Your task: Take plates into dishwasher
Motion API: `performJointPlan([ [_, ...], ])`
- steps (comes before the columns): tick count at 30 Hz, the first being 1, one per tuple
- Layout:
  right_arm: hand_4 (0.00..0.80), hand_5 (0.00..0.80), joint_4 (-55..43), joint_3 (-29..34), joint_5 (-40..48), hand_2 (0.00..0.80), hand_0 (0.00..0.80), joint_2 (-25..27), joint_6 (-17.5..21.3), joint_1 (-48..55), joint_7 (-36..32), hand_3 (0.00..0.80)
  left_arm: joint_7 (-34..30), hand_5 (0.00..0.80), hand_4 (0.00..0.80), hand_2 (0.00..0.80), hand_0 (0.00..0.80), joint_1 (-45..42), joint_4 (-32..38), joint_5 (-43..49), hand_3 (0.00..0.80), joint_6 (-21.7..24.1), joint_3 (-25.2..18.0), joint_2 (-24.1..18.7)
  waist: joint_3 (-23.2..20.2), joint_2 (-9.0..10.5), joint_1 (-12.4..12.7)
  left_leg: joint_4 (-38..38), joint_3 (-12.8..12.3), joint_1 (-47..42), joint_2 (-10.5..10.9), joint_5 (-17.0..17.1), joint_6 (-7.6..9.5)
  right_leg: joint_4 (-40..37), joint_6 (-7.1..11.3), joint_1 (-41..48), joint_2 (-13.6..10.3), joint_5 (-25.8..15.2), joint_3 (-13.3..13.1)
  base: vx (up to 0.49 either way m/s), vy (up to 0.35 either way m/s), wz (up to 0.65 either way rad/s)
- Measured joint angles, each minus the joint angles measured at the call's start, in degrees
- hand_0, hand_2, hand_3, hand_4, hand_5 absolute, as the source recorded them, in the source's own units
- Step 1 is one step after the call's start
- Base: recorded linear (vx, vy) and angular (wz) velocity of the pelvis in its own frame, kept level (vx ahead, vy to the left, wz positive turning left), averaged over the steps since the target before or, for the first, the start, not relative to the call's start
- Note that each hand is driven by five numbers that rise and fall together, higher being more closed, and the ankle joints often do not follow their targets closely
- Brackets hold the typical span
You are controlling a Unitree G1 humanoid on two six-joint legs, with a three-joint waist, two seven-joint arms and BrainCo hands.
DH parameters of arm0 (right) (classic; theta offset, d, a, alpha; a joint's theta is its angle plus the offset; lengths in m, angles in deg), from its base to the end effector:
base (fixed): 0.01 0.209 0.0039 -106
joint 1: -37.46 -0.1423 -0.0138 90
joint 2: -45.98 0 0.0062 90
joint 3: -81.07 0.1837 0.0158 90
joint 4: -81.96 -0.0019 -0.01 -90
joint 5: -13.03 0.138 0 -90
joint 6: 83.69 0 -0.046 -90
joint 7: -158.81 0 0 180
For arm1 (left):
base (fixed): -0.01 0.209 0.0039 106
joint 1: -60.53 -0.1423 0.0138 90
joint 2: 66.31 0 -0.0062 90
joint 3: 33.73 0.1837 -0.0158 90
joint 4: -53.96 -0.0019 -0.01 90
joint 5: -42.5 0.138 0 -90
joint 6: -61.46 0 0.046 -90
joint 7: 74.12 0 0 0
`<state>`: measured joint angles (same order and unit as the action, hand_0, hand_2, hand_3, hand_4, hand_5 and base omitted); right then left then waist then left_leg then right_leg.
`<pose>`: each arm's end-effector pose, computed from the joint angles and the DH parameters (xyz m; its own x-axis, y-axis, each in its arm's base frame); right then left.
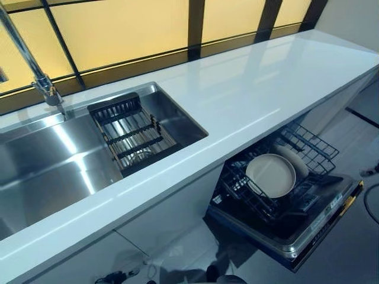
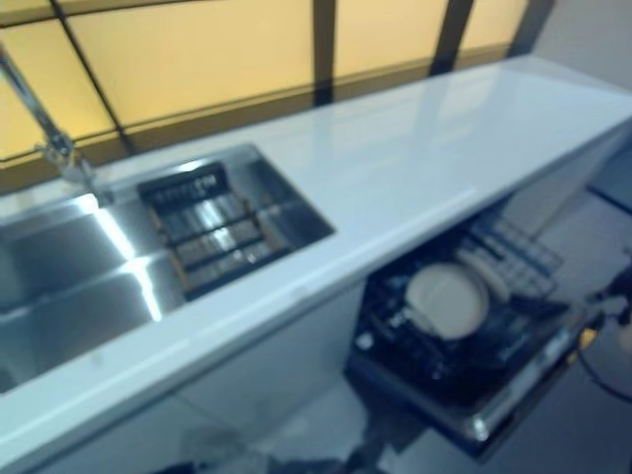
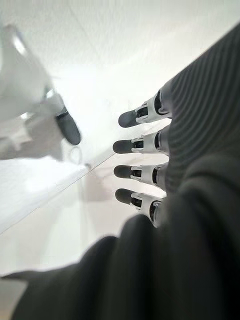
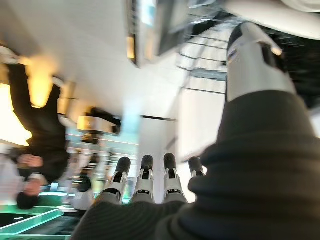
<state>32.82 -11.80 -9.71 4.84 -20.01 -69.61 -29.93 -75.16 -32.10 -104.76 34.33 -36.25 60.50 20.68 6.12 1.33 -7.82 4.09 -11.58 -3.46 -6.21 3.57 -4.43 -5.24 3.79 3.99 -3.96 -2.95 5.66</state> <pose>0.1953 -0.4233 0.1531 0.5293 -0.8090 -0.2557 -0.1100 0.2334 -0.9661 0.0540 0.2609 -0.1078 0.1901 0.2672 -0.9447 -0.0553 0.9636 0.2615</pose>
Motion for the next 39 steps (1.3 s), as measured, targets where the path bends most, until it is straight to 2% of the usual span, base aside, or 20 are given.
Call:
performJointPlan([
  [4, 0.0, 0.0, 7.5, 5.1, 2.2, 0.0, 0.0, 0.3, -0.2, 4.6, 3.1, 0.0, 0.7, 0.0, 0.0, 0.0, 0.0, -1.2, -0.1, -2.1, 0.0, 1.5, -1.2, -0.1, 2.2, -2.22, 2.6, -2.2, 1.2, 4.1, -0.4, 0.2, -0.17, 0.2, -0.15, -1.2, 0.1, 0.0, 2.8, -0.266, -0.024, 0.4],
  [5, 0.0, 0.0, 11.2, 5.5, 2.8, 0.0, 0.0, 0.3, 0.1, 5.3, 3.4, 0.0, 0.7, 0.0, 0.0, 0.0, 0.0, -0.8, -0.5, -2.7, 0.0, 2.0, -1.5, -0.1, 2.8, -2.91, 2.5, -3.4, -1.3, 7.3, -1.5, -0.3, 0.21, 0.4, -0.88, -2.6, -0.2, -0.4, 5.4, -0.23, -0.015, 0.76],
  [6, 0.0, 0.0, 14.0, 5.6, 3.4, 0.0, 0.0, -0.2, 0.7, 6.0, 3.7, 0.0, 0.7, 0.0, 0.0, 0.0, 0.0, -0.4, -0.5, -2.9, 0.0, 2.0, -1.5, -0.2, 3.3, -2.23, 2.4, -4.0, -5.3, 7.3, -1.5, -2.2, 2.3, 0.1, -1.62, -3.5, -2.2, -0.7, 7.0, -0.232, -0.027, 0.81],
  [7, 0.0, 0.0, 15.2, 6.5, 3.7, 0.0, 0.0, -0.9, 1.5, 7.3, 4.5, 0.0, 0.6, 0.0, 0.0, 0.0, 0.0, 0.1, -0.8, -2.9, 0.0, 1.9, -1.5, -0.2, 3.8, -1.26, 2.4, -6.4, -7.1, 7.2, -1.1, -3.3, 2.84, 0.2, -1.58, -3.2, -3.7, -0.7, 8.0, -0.21, -0.083, 0.86],
  [8, 0.0, 0.0, 16.4, 8.2, 4.5, 0.0, 0.0, -2.4, 3.0, 10.6, 5.6, 0.0, 0.5, 0.0, 0.0, 0.0, 0.0, 1.4, -1.3, -3.4, 0.0, 1.9, -1.5, -0.2, 3.9, 0.37, 2.0, -12.0, -8.9, 6.1, 0.1, -4.5, 1.29, 0.4, -1.22, -2.1, -6.6, -0.6, 10.7, -0.234, -0.095, 0.94],
  [9, 0.0, 0.0, 16.8, 9.5, 5.1, 0.0, 0.0, -2.8, 4.0, 13.5, 6.4, 0.0, 0.2, 0.0, 0.0, 0.0, 0.0, 2.3, -1.2, -3.9, 0.0, 1.8, -1.4, -0.1, 3.8, 0.39, 1.1, -16.5, -8.6, 5.0, 0.7, -6.3, -1.09, 1.0, -0.61, -1.7, -7.7, 0.0, 12.7, -0.343, -0.097, 1.15],
  [11, 0.0, 0.0, 16.8, 10.6, 6.8, 0.0, 0.0, -3.6, 4.8, 16.6, 7.3, 0.0, -0.2, 0.0, 0.0, 0.0, 0.0, 4.2, -0.5, -3.9, 0.0, 1.7, -0.7, -0.2, 3.2, -1.03, -1.0, -20.3, -6.1, 2.5, 1.9, -7.0, -2.15, 3.3, 0.33, -2.3, -8.3, 0.5, 15.5, -0.465, 0.024, 0.97],
  [12, 0.0, 0.0, 17.0, 10.9, 8.0, 0.0, 0.0, -4.0, 4.8, 17.3, 7.6, 0.0, -0.6, 0.0, 0.0, 0.0, 0.0, 5.8, -0.1, -4.0, 0.0, 1.5, -0.6, -0.3, 3.0, -2.1, -2.1, -18.7, -4.6, 2.3, 2.5, -8.8, -1.91, 6.4, 0.22, -4.5, -8.5, 0.9, 16.3, -0.331, 0.073, 0.92],
  [13, 0.0, 0.0, 18.1, 10.9, 9.1, 0.0, 0.0, -4.4, 4.8, 17.0, 7.9, 0.0, -0.8, 0.0, 0.0, 0.0, 0.0, 8.3, 0.1, -4.2, 0.0, 1.1, -0.2, -0.6, 2.8, -3.19, -2.9, -14.6, -3.4, 1.8, 2.8, -8.2, -0.03, 12.2, -0.17, -8.2, -9.1, 2.1, 16.9, -0.568, 0.206, 0.72],
  [14, 0.0, 0.0, 18.6, 11.0, 10.0, 0.0, 0.0, -4.7, 4.8, 16.7, 8.0, 0.0, -1.1, 0.0, 0.0, 0.0, 0.0, 10.6, 0.5, -4.6, 0.0, 1.1, 0.8, -0.9, 3.0, -3.72, -3.2, -9.8, -2.3, 0.6, 2.6, -7.6, 1.01, 20.0, 0.5, -13.8, -9.1, 5.9, 16.9, -0.506, 0.179, 0.46],
  [15, 0.0, 0.0, 20.3, 10.7, 10.8, 0.0, 0.0, -5.8, 5.5, 14.6, 9.7, 0.0, -1.0, 0.0, 0.0, 0.0, 0.0, 12.9, 1.5, -6.2, 0.0, 0.8, 2.5, -1.9, 3.6, -5.4, -4.1, -8.1, -0.2, 1.3, 0.2, -10.7, 2.25, 23.2, -0.78, -18.6, -3.7, 7.4, 16.8, -0.665, 0.192, 0.32],
  [16, 0.0, 0.0, 22.0, 9.6, 11.8, 0.0, 0.0, -7.1, 5.9, 12.8, 10.7, 0.0, -1.1, 0.0, 0.0, 0.0, 0.0, 15.1, 1.3, -6.7, 0.0, 0.6, 4.7, -3.8, 4.8, -4.35, -4.0, -6.1, 1.0, 1.1, -0.4, -12.3, 0.44, 23.3, -1.12, -21.1, -0.3, 7.6, 16.6, -0.281, 0.042, 0.47],
  [17, 0.0, 0.0, 22.1, 9.1, 12.3, 0.0, 0.0, -8.8, 5.3, 12.5, 11.0, 0.0, -0.9, 0.0, 0.0, 0.0, 0.0, 16.0, 1.2, -7.5, 0.0, 0.9, 3.6, -5.2, 4.6, 0.0, -4.5, -5.3, 1.9, 1.0, 2.4, -11.4, 0.91, 21.6, -1.87, -22.5, 0.1, 6.2, 16.3, -0.283, 0.053, 0.59],
  [18, 0.0, 0.0, 21.6, 9.1, 12.3, 0.0, 0.0, -8.7, 4.9, 12.5, 11.0, 0.0, -0.7, 0.0, 0.0, 0.0, 0.0, 15.5, 1.4, -8.2, 0.0, 1.2, 3.5, -4.4, 4.5, 1.19, -5.1, -5.2, 2.8, 0.6, 3.9, -11.6, 0.78, 17.9, -10.05, -21.3, 0.5, 4.1, 16.9, -0.215, 0.085, 0.36],
  [24, 0.0, 0.0, 23.7, 9.0, 12.1, 0.0, 0.0, -6.4, 7.1, 9.3, 9.3, 0.0, -1.1, 0.0, 0.0, 0.0, 0.0, 11.0, -2.2, -8.4, 0.0, 2.2, 3.5, -2.0, 4.3, -2.46, -3.7, -6.9, 3.8, -3.4, 4.5, -14.5, 2.45, 14.8, -7.75, -16.3, 0.2, 2.4, 17.2, -0.207, 0.133, -0.09],
  [28, 0.0, 0.0, 23.7, 9.3, 11.3, 0.0, 0.0, -6.4, 8.1, 10.8, 9.4, 0.0, -0.4, 0.0, 0.0, 0.0, 0.0, 10.5, -2.2, -8.3, 0.0, 2.3, 3.7, -2.9, 4.2, -2.38, -3.8, -7.5, 1.4, -5.1, 6.1, -15.0, 4.21, 15.2, -5.86, -15.0, -1.2, 1.6, 15.9, -0.154, 0.019, -0.11],
  [33, 0.0, 0.0, 24.6, 14.0, 10.9, 0.0, 0.0, -6.6, 8.9, 16.6, 10.3, 0.0, -1.6, 0.0, 0.0, 0.0, 0.0, 11.2, -1.3, -3.7, 0.0, 1.2, 4.5, -8.1, 3.9, -1.08, -4.0, -6.4, -1.5, -8.1, 7.3, -14.6, 5.17, 15.9, -4.41, -13.7, -1.5, 0.0, 11.0, -0.332, -0.042, -0.21],
  [35, 0.0, 0.0, 23.8, 14.1, 10.9, 0.0, 0.0, -8.4, 8.6, 16.0, 10.6, 0.0, -2.4, 0.0, 0.0, 0.0, 0.0, 9.9, -1.7, -3.7, 0.0, 0.2, 3.3, -10.5, 4.1, -1.73, -3.1, -5.3, -5.9, -8.7, 5.9, -14.1, 6.03, 10.2, -0.9, -12.2, 0.7, -5.8, 9.8, -0.432, -0.157, -0.64],
  [36, 0.0, 0.0, 23.7, 14.2, 11.0, 0.0, 0.0, -9.8, 8.3, 16.8, 10.6, 0.0, -2.8, 0.0, 0.0, 0.0, 0.0, 9.4, -1.7, -3.5, 0.0, -0.3, 2.9, -10.7, 4.1, -2.25, -3.7, -5.4, -7.7, -8.1, 4.6, -13.9, 5.93, 13.5, -0.48, -12.8, 0.5, -4.3, 9.7, -0.351, -0.201, -0.19],
  [39, 0.0, 0.0, 24.2, 14.1, 11.1, 0.0, 0.0, -13.4, 6.7, 17.3, 10.6, 0.0, -4.4, 0.0, 0.0, 0.0, 0.0, 7.3, -2.0, -1.8, 0.0, -0.1, 2.9, -10.8, 2.6, -3.6, -0.6, -4.8, -15.5, -8.0, 1.6, -13.1, 4.65, 31.6, -0.22, -14.0, -6.0, 2.9, 9.3, -0.312, -0.274, -0.43],
])
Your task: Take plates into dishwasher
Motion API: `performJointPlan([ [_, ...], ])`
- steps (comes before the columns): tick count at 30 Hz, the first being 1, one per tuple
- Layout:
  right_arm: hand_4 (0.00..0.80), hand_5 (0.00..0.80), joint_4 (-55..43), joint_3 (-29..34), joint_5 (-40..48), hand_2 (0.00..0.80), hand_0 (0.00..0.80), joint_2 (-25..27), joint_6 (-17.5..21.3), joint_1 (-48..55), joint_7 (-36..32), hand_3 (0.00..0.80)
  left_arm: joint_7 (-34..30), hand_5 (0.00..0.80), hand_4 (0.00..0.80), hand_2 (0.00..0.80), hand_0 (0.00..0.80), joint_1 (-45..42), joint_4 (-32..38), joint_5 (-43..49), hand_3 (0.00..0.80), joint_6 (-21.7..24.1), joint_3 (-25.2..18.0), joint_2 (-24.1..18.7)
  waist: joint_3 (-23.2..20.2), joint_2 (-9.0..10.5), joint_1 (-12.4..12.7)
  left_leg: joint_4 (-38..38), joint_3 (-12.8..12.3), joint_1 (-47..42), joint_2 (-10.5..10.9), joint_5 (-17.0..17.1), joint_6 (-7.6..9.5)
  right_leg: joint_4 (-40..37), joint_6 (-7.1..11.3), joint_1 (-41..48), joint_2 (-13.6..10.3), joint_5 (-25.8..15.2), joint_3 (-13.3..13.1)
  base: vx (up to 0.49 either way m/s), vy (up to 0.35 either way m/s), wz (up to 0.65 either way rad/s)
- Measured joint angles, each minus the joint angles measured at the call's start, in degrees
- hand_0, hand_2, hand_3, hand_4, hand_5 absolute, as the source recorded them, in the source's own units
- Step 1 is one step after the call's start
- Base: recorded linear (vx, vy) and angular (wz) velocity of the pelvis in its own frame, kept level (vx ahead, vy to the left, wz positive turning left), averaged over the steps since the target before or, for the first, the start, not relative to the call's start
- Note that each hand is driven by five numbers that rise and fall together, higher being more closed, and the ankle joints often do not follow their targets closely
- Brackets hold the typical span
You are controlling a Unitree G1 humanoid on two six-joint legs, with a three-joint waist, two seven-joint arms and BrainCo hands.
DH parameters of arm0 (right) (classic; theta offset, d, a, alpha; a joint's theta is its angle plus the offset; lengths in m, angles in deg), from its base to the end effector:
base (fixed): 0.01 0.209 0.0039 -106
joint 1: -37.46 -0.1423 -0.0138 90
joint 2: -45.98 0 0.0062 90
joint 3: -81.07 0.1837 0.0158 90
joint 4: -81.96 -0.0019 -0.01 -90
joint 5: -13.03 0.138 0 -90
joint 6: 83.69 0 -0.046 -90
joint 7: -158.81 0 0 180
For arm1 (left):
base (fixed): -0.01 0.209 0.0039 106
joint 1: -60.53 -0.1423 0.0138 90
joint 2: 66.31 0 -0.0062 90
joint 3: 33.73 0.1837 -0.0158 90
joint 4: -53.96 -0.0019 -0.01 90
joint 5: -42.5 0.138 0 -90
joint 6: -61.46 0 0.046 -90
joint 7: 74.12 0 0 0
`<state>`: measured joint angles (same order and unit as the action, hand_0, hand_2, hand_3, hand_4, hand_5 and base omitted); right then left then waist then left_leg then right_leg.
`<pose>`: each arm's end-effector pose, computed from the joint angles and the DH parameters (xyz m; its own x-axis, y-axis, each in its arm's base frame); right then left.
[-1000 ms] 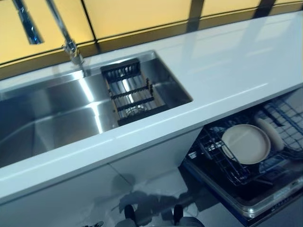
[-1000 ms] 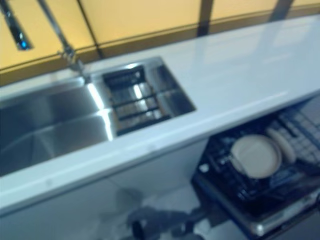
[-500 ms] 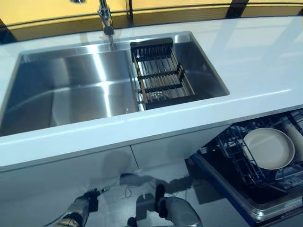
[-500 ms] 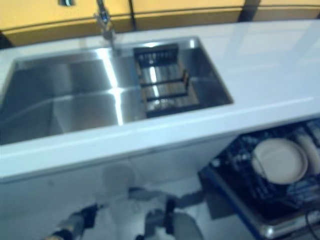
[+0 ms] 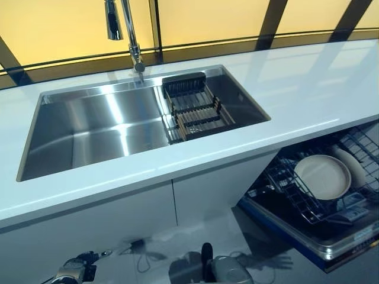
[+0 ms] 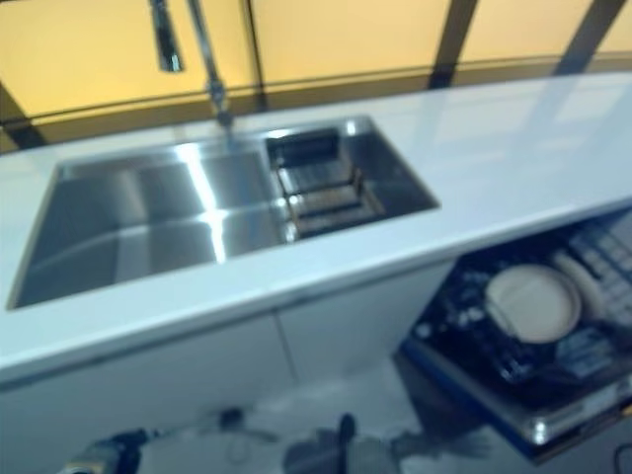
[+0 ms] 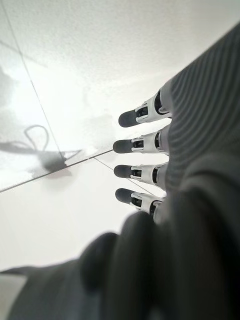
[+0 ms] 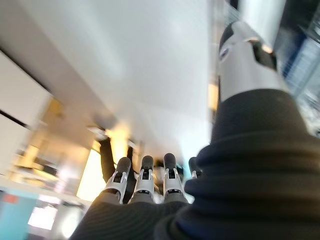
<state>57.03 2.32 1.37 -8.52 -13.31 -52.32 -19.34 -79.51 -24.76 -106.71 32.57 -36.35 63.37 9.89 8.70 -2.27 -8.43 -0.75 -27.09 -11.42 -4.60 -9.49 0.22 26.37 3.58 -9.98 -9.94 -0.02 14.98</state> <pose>0.0700 -0.4368 0.0307 0.0806 -0.8479 -0.5240 0.0113 0.5264 -0.8501 0.0947 0.3184 -0.0737 0.2795 0.3534 -0.8927 -0.0283 0.9324 0.3602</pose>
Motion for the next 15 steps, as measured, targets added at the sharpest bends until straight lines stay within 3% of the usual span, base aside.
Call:
performJointPlan([
  [1, 0.0, 0.0, 0.1, 0.0, 0.0, 0.0, 0.0, -0.3, 0.3, -0.1, 0.1, 0.0, -0.1, 0.0, 0.0, 0.0, 0.0, -0.9, -0.6, 0.3, 0.0, 0.0, 0.0, 0.0, -1.0, 0.48, 1.3, -0.7, -1.1, 0.2, 0.0, 0.0, -0.06, 0.7, 1.22, 1.1, -2.7, 1.3, -0.5, -0.223, -0.269, -0.79],
  [2, 0.0, 0.0, 0.2, 0.0, 0.0, 0.0, 0.0, -0.6, 0.4, -0.1, 0.2, 0.0, -0.1, 0.0, 0.0, 0.0, 0.0, -1.3, -0.9, 0.4, 0.0, 0.1, -0.1, -0.1, -1.2, 0.77, 2.2, -1.1, -1.0, 0.5, 0.0, 0.0, -0.05, -0.2, 2.09, 2.2, -3.8, 1.7, -0.9, -0.294, -0.358, -0.84],
  [3, 0.0, 0.0, 0.6, -0.8, 0.0, 0.0, 0.0, -1.3, 0.5, -0.8, 0.6, 0.0, -0.1, 0.0, 0.0, 0.0, 0.0, -2.1, -1.6, 0.5, 0.0, 0.2, 0.0, -0.4, -1.8, 2.38, 4.8, -2.4, 0.3, 1.2, 0.0, 0.0, -0.05, -5.2, 3.59, 4.8, -6.1, 2.2, -2.5, -0.277, -0.328, -0.88],
  [4, 0.0, 0.0, 1.7, -2.1, 0.0, 0.0, 0.0, -1.9, 0.9, -2.4, 1.2, 0.0, -0.1, 0.0, 0.0, 0.0, 0.0, -2.5, -2.6, 0.5, 0.0, 0.2, 0.1, -0.8, -2.0, 3.81, 6.3, -3.6, 2.4, 1.6, -0.1, -0.1, -0.15, -9.8, 2.86, 6.4, -7.9, 0.3, -2.5, -0.373, -0.428, -1.02],
  [5, 0.0, 0.0, 2.4, -3.3, 0.0, 0.0, 0.0, -2.6, 1.2, -4.3, 1.7, 0.0, -0.1, 0.0, 0.0, 0.0, 0.0, -2.6, -2.9, 0.5, 0.0, 0.2, 0.0, -1.2, -2.1, 4.96, 7.1, -5.6, 3.5, 2.3, 0.1, -0.8, -1.28, -13.0, 1.89, 7.8, -8.0, -4.9, -1.9, -0.229, -0.324, -0.81],
  [6, 0.0, 0.0, 2.7, -4.4, 0.0, 0.0, 0.0, -3.5, 1.7, -6.3, 2.2, 0.0, -0.1, 0.0, 0.0, 0.0, 0.0, -2.4, -2.6, 0.5, 0.0, 0.2, 0.1, -1.1, -2.1, 4.79, 7.3, -9.2, 3.8, 4.0, -1.9, -1.5, -2.32, -14.3, 1.85, 7.7, -6.6, -4.6, -0.4, -0.28, -0.36, -0.7],
  [8, 0.0, 0.0, 2.5, -6.4, 0.1, 0.0, 0.0, -4.5, 2.4, -8.8, 2.3, 0.0, -0.1, 0.0, 0.0, 0.0, 0.0, -1.2, -0.6, 0.5, 0.0, 0.2, 0.1, -1.0, -1.8, 5.47, 7.9, -19.0, 6.0, 10.3, -4.8, -2.8, -1.93, -16.4, 1.69, 7.7, -5.6, -4.7, 0.7, -0.218, -0.323, -0.46],
  [9, 0.0, 0.0, 2.4, -6.5, 0.1, 0.0, 0.0, -4.0, 2.8, -8.7, 2.6, 0.0, 0.0, 0.0, 0.0, 0.0, 0.0, -0.9, 1.5, 0.4, 0.0, 0.2, 0.2, -0.5, -2.0, 4.66, 7.8, -14.7, 7.0, 9.9, -4.6, -2.6, -1.55, -17.6, 1.94, 7.8, -4.3, -4.3, 0.6, -0.154, -0.304, -0.45],
  [10, 0.0, 0.0, 1.8, -6.5, 0.2, 0.0, 0.0, -4.4, 3.1, -9.2, 2.6, 0.0, 0.0, 0.0, 0.0, 0.0, 0.0, -0.5, 3.3, 0.2, 0.0, -0.1, 0.1, -0.4, -1.8, 4.06, 7.9, -12.6, 7.0, 9.1, -5.4, -1.7, -5.3, -17.7, 2.56, 7.2, -3.3, -3.9, -0.8, -0.143, -0.313, -0.41],
  [13, 0.0, 0.0, 0.9, -6.7, 2.3, 0.0, 0.0, -7.1, 3.3, -6.7, 2.4, 0.0, 0.0, 0.0, 0.0, 0.0, 0.0, 3.9, 4.9, 0.2, 0.0, -0.9, 0.2, -0.4, -1.5, 5.32, 7.5, -12.4, 7.5, 9.1, -5.9, -1.2, -5.69, -18.4, 2.99, 8.1, -3.2, -3.6, -1.4, -0.121, -0.3, -0.13],
  [15, 0.0, 0.0, 2.8, -6.8, 5.0, 0.0, 0.0, -9.9, 3.3, -6.2, 2.4, 0.0, 0.1, 0.0, 0.0, 0.0, 0.0, 6.4, 5.2, 0.3, 0.0, -0.9, 0.2, -0.6, -1.2, 7.47, 6.6, -12.0, 7.7, 9.3, -5.8, 0.0, -5.98, -20.8, 3.01, 9.2, -3.0, -3.6, -1.0, -0.117, -0.276, 0.04],
])
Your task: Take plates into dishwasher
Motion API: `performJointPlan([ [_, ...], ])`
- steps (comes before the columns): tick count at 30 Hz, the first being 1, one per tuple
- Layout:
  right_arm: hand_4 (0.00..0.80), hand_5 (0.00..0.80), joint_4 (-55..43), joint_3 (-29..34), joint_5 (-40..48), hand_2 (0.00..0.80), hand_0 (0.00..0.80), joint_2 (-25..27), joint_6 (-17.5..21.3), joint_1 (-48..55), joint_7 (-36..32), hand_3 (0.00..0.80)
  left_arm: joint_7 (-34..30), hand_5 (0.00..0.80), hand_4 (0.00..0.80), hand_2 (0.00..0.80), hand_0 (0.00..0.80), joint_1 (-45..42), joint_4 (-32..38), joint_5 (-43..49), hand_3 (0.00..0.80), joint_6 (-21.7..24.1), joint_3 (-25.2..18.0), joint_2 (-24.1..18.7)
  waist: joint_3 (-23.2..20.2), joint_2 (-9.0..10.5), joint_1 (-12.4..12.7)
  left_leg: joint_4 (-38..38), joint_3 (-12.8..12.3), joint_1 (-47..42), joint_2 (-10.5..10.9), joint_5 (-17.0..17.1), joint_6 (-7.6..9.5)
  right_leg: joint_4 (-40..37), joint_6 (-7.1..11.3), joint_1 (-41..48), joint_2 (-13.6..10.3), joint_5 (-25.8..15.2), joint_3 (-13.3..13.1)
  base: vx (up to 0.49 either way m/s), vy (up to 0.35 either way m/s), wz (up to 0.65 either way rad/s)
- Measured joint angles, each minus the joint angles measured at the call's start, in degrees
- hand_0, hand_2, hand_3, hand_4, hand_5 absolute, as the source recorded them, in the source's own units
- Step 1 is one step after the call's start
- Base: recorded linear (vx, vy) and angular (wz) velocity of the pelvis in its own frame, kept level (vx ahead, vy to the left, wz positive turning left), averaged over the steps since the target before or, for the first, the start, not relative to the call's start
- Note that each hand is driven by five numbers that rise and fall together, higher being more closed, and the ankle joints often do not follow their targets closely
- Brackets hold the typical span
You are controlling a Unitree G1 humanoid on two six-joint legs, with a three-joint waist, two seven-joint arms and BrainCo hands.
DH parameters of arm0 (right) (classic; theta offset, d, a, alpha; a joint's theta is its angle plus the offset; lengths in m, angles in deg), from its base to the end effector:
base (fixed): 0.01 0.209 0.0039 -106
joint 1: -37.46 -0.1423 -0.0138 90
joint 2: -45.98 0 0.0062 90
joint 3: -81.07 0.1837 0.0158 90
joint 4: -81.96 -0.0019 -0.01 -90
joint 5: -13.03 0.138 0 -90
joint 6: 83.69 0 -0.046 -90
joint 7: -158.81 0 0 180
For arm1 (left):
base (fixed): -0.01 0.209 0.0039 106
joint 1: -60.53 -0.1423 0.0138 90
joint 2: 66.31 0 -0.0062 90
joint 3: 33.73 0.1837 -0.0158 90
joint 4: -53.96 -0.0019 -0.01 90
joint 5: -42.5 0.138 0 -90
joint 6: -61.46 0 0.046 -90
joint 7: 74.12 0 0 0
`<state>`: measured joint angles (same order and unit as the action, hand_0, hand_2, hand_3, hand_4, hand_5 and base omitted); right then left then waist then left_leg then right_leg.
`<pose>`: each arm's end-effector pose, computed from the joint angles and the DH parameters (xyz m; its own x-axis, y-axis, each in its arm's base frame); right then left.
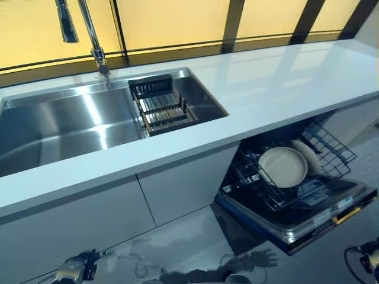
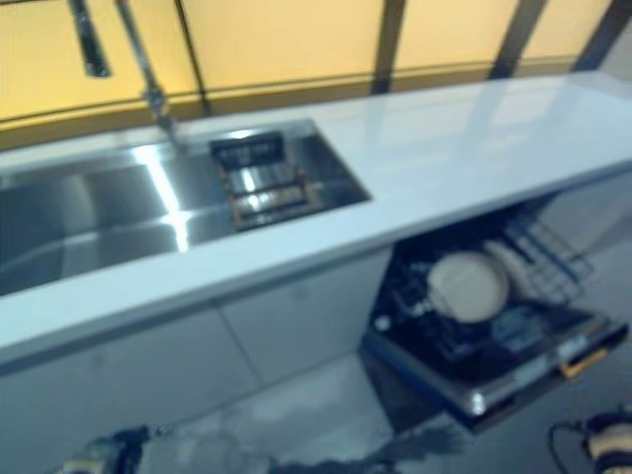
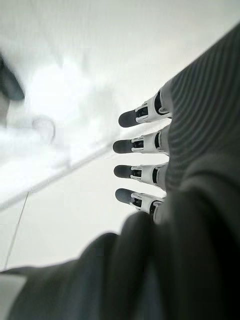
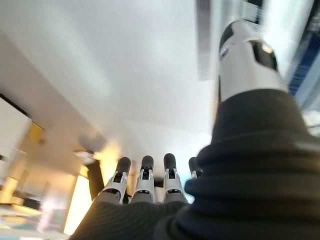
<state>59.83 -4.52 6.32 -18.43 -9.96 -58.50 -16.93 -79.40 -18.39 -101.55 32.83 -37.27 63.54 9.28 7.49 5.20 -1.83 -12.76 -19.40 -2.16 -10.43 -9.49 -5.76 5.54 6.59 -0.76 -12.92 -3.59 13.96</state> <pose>0.1011 -0.3887 -0.0175 0.1901 -0.7374 -0.6482 0.0316 0.6645 -0.7467 0.1479 0.3134 -0.0544 0.4488 0.3315 -0.8299 -0.0197 0.9321 0.3617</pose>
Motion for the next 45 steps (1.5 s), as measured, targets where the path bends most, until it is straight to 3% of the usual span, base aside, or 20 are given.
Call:
performJointPlan([
  [2, 0.0, 0.0, 0.2, -0.2, 2.7, 0.0, 0.0, -1.9, -0.1, 0.6, 0.0, 0.0, 0.2, 0.0, 0.0, 0.0, 0.0, 0.3, -0.5, 0.0, 0.0, -0.3, 0.0, 0.5, 0.0, 0.88, -1.1, 0.3, 0.6, 0.4, -0.6, 0.9, -0.53, -2.8, 0.71, 1.1, 0.9, 0.1, 1.0, -0.13, -0.245, 0.03],
  [6, 0.0, 0.0, 1.3, -0.2, 6.4, 0.0, 0.0, -3.3, -1.1, 2.2, 0.5, 0.0, 0.2, 0.0, 0.0, 0.0, 0.0, -1.6, -2.6, 0.7, 0.0, -0.9, 0.4, 0.7, -0.2, 0.29, -2.0, 4.6, 2.4, 0.7, -1.6, 4.9, -1.68, -4.9, -0.79, 1.3, 3.3, -0.2, 3.3, -0.083, -0.177, 0.2],
  [11, 0.0, 0.0, 3.0, 0.4, 8.4, 0.0, 0.0, -3.5, -1.3, 3.4, 1.0, 0.0, 0.2, 0.0, 0.0, 0.0, 0.0, -9.1, -4.6, 2.2, 0.0, -0.4, -1.6, 1.0, -0.1, -3.9, -0.8, 10.4, 3.7, -0.2, -1.5, 9.1, -3.12, -8.5, -1.74, 2.5, 5.3, -1.7, 5.5, -0.14, -0.149, 0.21],
  [15, 0.0, 0.0, 4.8, 3.1, 14.2, 0.0, 0.0, -3.5, -0.8, 1.7, 2.8, 0.0, 0.1, 0.0, 0.0, 0.0, 0.0, -10.2, -6.3, 2.3, 0.0, 0.8, -1.9, 3.7, 0.7, -6.22, 0.3, 8.2, 3.4, 0.3, -1.5, 9.6, -2.11, -8.3, -1.93, 2.6, 4.7, -0.5, 5.4, -0.164, -0.024, 0.11],
  [17, 0.0, 0.0, 4.6, 4.1, 18.9, 0.0, 0.0, -3.4, 0.3, 0.0, 4.2, 0.0, -0.3, 0.0, 0.0, 0.0, 0.0, -10.0, -5.4, 3.1, 0.0, 1.6, -1.2, 5.8, 1.1, -6.65, 0.1, 6.5, 3.4, 1.1, -1.1, 8.4, 0.86, -5.5, -1.91, 1.0, 3.7, 0.8, 4.9, -0.187, 0.186, -0.05],
  [18, 0.0, 0.0, 4.3, 4.4, 21.6, 0.0, 0.0, -3.3, 0.9, -1.4, 4.5, 0.0, -0.3, 0.0, 0.0, 0.0, 0.0, -9.8, -5.1, 3.3, 0.0, 1.9, -0.4, 6.3, 1.3, -7.36, -0.5, 7.0, 2.9, 1.1, -1.1, 7.2, 1.52, -2.9, -1.7, -0.6, 3.4, 1.9, 4.8, -0.192, 0.121, -0.07],
  [20, 0.0, 0.0, 3.8, 5.3, 28.8, 0.0, 0.0, -3.5, 1.3, -2.2, 6.0, 0.0, -0.6, 0.0, 0.0, 0.0, 0.0, -7.0, -4.7, 3.3, 0.0, 1.9, 0.5, 5.9, 2.5, -7.98, -0.7, 6.3, 2.6, 2.9, -0.8, 7.1, 0.29, 3.8, -1.33, -4.5, 1.6, 4.3, 4.2, -0.313, -0.006, 0.01],
  [22, 0.0, 0.0, 3.4, 6.3, 34.8, 0.0, 0.0, -3.4, 2.1, -2.8, 7.8, 0.0, -0.6, 0.0, 0.0, 0.0, 0.0, -3.5, -4.1, 3.1, 0.0, 2.6, 1.3, 5.2, 5.4, -8.3, -0.9, 0.5, 3.5, 7.2, -0.2, 5.9, -1.05, 10.6, -1.54, -9.1, -0.4, 6.5, 4.1, -0.102, 0.059, 0.1],
  [25, 0.0, 0.0, 4.6, 6.6, 38.5, 0.0, 0.0, -3.5, 2.6, -5.9, 8.9, 0.0, -0.6, 0.0, 0.0, 0.0, 0.0, -2.1, -4.3, 1.4, 0.0, 2.9, 1.8, 5.8, 8.8, -9.3, -2.1, -2.6, 3.6, 8.9, 0.3, 4.6, -0.54, 15.0, -1.54, -11.6, -1.9, 8.2, 3.0, -0.112, 0.112, -0.02],
  [28, 0.0, 0.0, 4.7, 7.1, 42.2, 0.0, 0.0, -1.3, 2.5, -8.6, 10.6, 0.0, -0.5, 0.0, 0.0, 0.0, 0.0, -2.0, -4.3, -0.5, 0.0, 3.7, 2.8, 6.9, 11.7, -11.78, -2.2, -6.6, 2.8, 11.3, 0.3, 2.8, -0.56, 21.1, -1.82, -16.3, -3.4, 10.8, 0.7, -0.04, 0.029, -0.17],
  [31, 0.0, 0.0, 4.7, 8.4, 46.4, 0.0, 0.0, 0.2, 2.1, -9.8, 11.8, 0.0, -0.4, 0.0, 0.0, 0.0, 0.0, -2.6, -4.3, -1.3, 0.0, 4.1, 2.7, 7.4, 13.3, -13.36, -2.0, -10.3, 3.2, 13.6, -0.2, 1.6, -1.02, 26.4, -2.72, -19.7, -3.9, 13.5, -0.4, -0.085, 0.002, -0.02],
  [38, 0.0, 0.0, 4.3, 13.2, 68.6, 0.0, 0.0, 1.6, 2.9, -13.3, 7.8, 0.0, -0.6, 0.0, 0.0, 0.0, 0.0, -3.3, -2.7, -1.4, 0.0, 4.4, 2.8, 7.6, 15.7, -14.37, -2.0, -19.0, 5.8, 18.9, -1.8, -0.9, -0.84, 37.5, -4.94, -25.7, -4.6, 19.2, -1.8, -0.035, 0.016, 0.02],
  [41, 0.0, 0.0, -0.4, 13.2, 78.7, 0.0, 0.0, 1.6, 5.3, -15.9, 3.8, 0.0, -0.5, 0.0, 0.0, 0.0, 0.0, -4.0, -0.8, -3.2, 0.0, 4.8, 2.8, 8.1, 16.2, -15.39, -2.1, -21.7, 6.4, 21.0, -1.6, -1.5, -0.29, 40.4, -5.25, -27.9, -5.3, 20.1, -2.4, -0.07, 0.062, 0.01],
  [45, 0.0, 0.0, -3.0, 13.0, 86.2, 0.0, 0.0, 1.7, 7.1, -19.6, 1.2, 0.0, 0.3, 0.0, 0.0, 0.0, 0.0, -5.0, -0.3, -5.1, 0.0, 5.6, 2.8, 9.1, 16.3, -16.42, -2.1, -23.5, 7.1, 22.0, -1.4, -2.4, -1.19, 42.5, -5.26, -29.3, -5.8, 20.5, -3.1, -0.044, 0.099, -0.01],
])
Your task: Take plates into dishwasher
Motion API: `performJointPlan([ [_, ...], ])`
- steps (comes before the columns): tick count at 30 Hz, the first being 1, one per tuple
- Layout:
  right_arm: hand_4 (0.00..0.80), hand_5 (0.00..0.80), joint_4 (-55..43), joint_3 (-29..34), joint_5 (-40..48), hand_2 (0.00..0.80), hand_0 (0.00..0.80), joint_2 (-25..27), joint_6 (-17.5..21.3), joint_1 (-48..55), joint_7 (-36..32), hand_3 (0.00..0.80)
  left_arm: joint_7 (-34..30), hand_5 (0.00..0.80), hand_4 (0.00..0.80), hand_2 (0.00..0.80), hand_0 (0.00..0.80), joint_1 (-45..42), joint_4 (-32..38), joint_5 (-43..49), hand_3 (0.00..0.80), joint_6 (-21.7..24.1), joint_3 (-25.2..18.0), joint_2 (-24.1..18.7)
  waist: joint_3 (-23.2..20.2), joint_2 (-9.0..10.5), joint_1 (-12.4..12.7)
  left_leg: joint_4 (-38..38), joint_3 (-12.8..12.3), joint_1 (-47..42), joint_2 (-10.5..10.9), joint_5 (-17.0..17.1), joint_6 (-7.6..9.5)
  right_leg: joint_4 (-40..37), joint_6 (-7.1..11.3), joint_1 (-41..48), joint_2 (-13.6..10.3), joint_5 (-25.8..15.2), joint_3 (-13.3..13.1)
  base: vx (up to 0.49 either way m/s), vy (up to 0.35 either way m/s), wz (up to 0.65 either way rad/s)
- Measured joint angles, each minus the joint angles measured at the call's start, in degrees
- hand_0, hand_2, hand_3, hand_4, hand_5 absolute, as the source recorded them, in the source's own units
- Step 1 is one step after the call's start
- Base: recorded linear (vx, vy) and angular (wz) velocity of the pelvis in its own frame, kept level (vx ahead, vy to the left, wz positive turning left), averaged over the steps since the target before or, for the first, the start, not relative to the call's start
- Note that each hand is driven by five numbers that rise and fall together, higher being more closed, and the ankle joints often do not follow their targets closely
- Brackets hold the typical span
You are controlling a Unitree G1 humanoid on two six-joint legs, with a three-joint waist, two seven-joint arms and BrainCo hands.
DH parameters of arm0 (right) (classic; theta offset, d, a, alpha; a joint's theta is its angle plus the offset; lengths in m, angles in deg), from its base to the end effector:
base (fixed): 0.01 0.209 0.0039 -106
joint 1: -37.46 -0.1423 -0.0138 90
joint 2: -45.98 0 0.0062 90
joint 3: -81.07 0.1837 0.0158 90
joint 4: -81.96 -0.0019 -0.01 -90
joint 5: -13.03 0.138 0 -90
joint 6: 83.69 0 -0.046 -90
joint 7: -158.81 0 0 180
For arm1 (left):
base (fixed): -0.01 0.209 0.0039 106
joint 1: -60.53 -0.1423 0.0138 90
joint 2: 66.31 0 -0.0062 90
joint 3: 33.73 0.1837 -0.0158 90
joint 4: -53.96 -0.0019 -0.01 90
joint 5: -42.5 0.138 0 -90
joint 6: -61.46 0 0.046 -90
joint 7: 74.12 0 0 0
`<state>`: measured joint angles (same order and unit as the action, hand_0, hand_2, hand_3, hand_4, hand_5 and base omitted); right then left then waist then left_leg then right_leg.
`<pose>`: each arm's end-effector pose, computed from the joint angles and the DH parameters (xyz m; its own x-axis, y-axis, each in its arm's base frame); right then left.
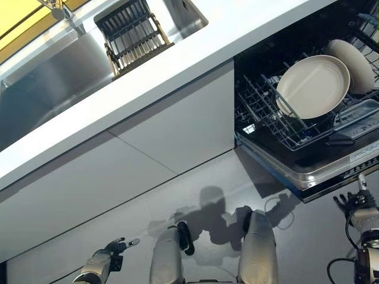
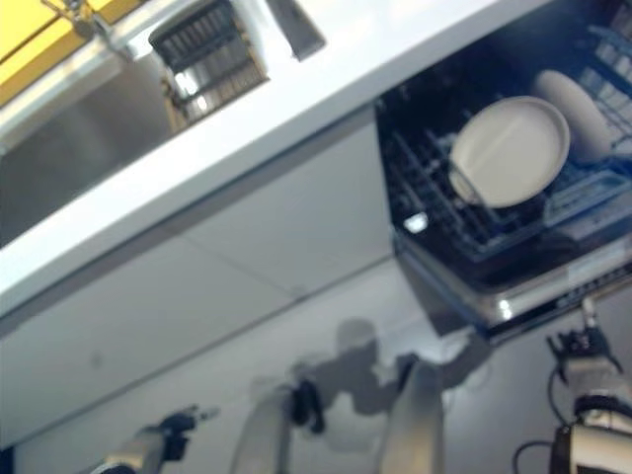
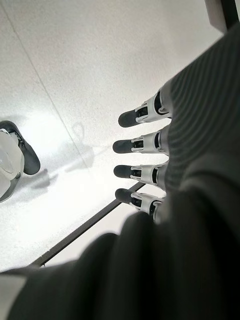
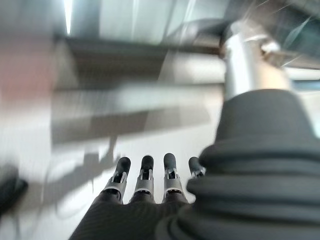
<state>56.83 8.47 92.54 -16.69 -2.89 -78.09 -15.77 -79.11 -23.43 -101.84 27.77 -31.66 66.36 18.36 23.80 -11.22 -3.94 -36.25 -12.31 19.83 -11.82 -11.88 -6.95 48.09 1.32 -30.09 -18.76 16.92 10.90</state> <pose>0.2139 -0.3846 0.0584 0.6709 -0.5532 -0.4939 0.7037 0.2646 0.6594 0.1212 0.2613 -0.0896 0.4531 0.1709 -0.8749 -0.0178 0.9830 0.1827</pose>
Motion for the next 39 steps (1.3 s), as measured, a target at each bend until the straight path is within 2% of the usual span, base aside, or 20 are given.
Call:
performJointPlan([
  [5, 0.0, 0.0, -1.2, -5.5, -2.9, 0.0, 0.0, 1.6, -0.1, -4.1, -0.2, 0.0, 0.9, 0.0, 0.0, 0.0, 0.0, -1.7, 0.5, -0.9, 0.0, -0.1, 0.2, 1.7, 0.1, -0.52, 0.0, -0.5, 0.1, -0.2, 0.5, -0.1, -0.17, 0.8, 0.03, 0.0, -0.4, -0.1, -0.8, 0.011, 0.069, -0.06],
  [9, 0.0, 0.0, 0.0, -9.3, -8.3, 0.0, 0.0, 3.2, -3.3, -7.2, -0.2, 0.0, 1.1, 0.0, 0.0, 0.0, 0.0, -3.4, 0.4, -1.3, 0.0, -0.3, 0.1, 2.5, 0.0, -0.62, 0.0, -0.4, 1.0, -1.1, 0.9, -0.1, -0.17, 0.9, -0.12, 0.5, -0.4, -0.2, -0.7, 0.08, 0.025, -0.11],
  [11, 0.0, 0.0, 2.1, -12.5, -11.0, 0.0, 0.0, 5.0, -6.3, -8.6, -0.2, 0.0, 1.1, 0.0, 0.0, 0.0, 0.0, -3.7, 0.4, -1.3, 0.0, -0.5, 0.1, 2.7, 0.0, -0.62, 0.1, -0.1, 2.0, -2.9, 0.9, -0.1, -0.18, 0.8, -0.19, 3.1, -0.6, -0.2, 0.2, 0.119, -0.016, 0.07],
  [14, 0.0, 0.0, 2.7, -17.6, -12.7, 0.0, 0.0, 6.8, -8.7, -10.8, -1.4, 0.0, 1.1, 0.0, 0.0, 0.0, 0.0, -4.6, 0.4, -1.2, 0.0, -0.9, 0.1, 2.8, 0.0, -0.65, 0.4, 0.5, 3.4, -4.2, 1.0, 0.0, -0.11, 0.2, -0.33, 5.0, -0.5, -0.2, 1.4, 0.088, -0.03, 0.02],
  [19, 0.0, 0.0, 2.7, -20.4, -12.7, 0.0, 0.0, 7.8, -10.3, -13.2, -2.4, 0.0, 1.0, 0.0, 0.0, 0.0, 0.0, -5.7, 0.3, -1.0, 0.0, -1.1, 0.0, 2.8, -0.1, -0.61, 0.6, 0.7, 5.5, -4.7, 1.0, 0.2, 0.21, -0.9, -0.47, 7.1, -0.6, -0.2, 3.7, 0.089, -0.043, 0.06],
  [24, 0.0, 0.0, 2.6, -20.4, -13.4, 0.0, 0.0, 8.3, -10.3, -15.3, -5.1, 0.0, 1.0, 0.0, 0.0, 0.0, 0.0, -6.0, -0.9, 0.5, 0.0, -0.7, 0.0, 2.9, -0.8, -0.35, 1.9, 0.7, 5.8, -5.5, 1.0, 0.4, 0.26, -1.9, -0.72, 8.8, -0.6, -0.9, 4.6, 0.032, -0.043, 0.05],
  [30, 0.0, 0.0, 2.1, -19.9, -13.8, 0.0, 0.0, 8.3, -10.1, -17.1, -8.1, 0.0, 1.0, 0.0, 0.0, 0.0, 0.0, -6.3, -2.8, 2.2, 0.0, 0.4, -0.1, 2.6, -3.3, 1.43, 4.0, 0.9, 6.1, -6.2, 0.5, 0.3, 0.01, -3.2, -0.66, 11.0, -0.4, -1.4, 5.5, 0.052, -0.031, 0.1],
  [32, 0.0, 0.0, 1.5, -19.0, -13.9, 0.0, 0.0, 8.3, -9.7, -17.9, -10.5, 0.0, 1.0, 0.0, 0.0, 0.0, 0.0, -6.2, -3.6, 2.9, 0.0, 1.1, -0.1, 2.5, -3.9, 2.26, 4.9, 1.7, 5.2, -7.5, 0.1, 0.4, 0.25, -4.3, -0.43, 12.2, -0.1, -1.6, 5.7, 0.098, 0.018, 0.03],
  [34, 0.0, 0.0, 0.4, -17.3, -14.5, 0.0, 0.0, 7.6, -9.4, -19.1, -12.3, 0.0, 1.0, 0.0, 0.0, 0.0, 0.0, -6.5, -4.1, 2.9, 0.0, 1.3, -0.1, 2.4, -5.0, 3.64, 4.9, 2.3, 4.9, -8.9, 0.1, 0.3, 0.06, -4.9, -0.04, 13.9, -0.1, -1.4, 5.7, 0.096, 0.02, 0.12],
  [35, 0.0, 0.0, 0.1, -16.8, -14.9, 0.0, 0.0, 6.7, -9.0, -19.6, -13.1, 0.0, 1.0, 0.0, 0.0, 0.0, 0.0, -6.9, -4.3, 2.9, 0.0, 1.3, -0.1, 2.2, -6.2, 4.75, 5.0, 3.1, 4.7, -9.3, -0.1, 0.3, 0.09, -5.7, 0.11, 14.5, 0.4, -1.5, 5.6, 0.079, 0.02, 0.13],
  [39, 0.0, 0.0, -0.6, -15.4, -16.1, 0.0, 0.0, 4.6, -9.0, -19.0, -14.6, 0.0, 1.1, 0.0, 0.0, 0.0, 0.0, -7.0, -5.2, 3.0, 0.0, 1.5, -0.3, 2.1, -8.5, 7.17, 6.2, 6.0, 4.0, -12.2, -0.3, 0.5, 0.41, -9.0, 0.73, 17.3, 1.8, -1.9, 5.4, 0.092, 0.043, 0.03],
])
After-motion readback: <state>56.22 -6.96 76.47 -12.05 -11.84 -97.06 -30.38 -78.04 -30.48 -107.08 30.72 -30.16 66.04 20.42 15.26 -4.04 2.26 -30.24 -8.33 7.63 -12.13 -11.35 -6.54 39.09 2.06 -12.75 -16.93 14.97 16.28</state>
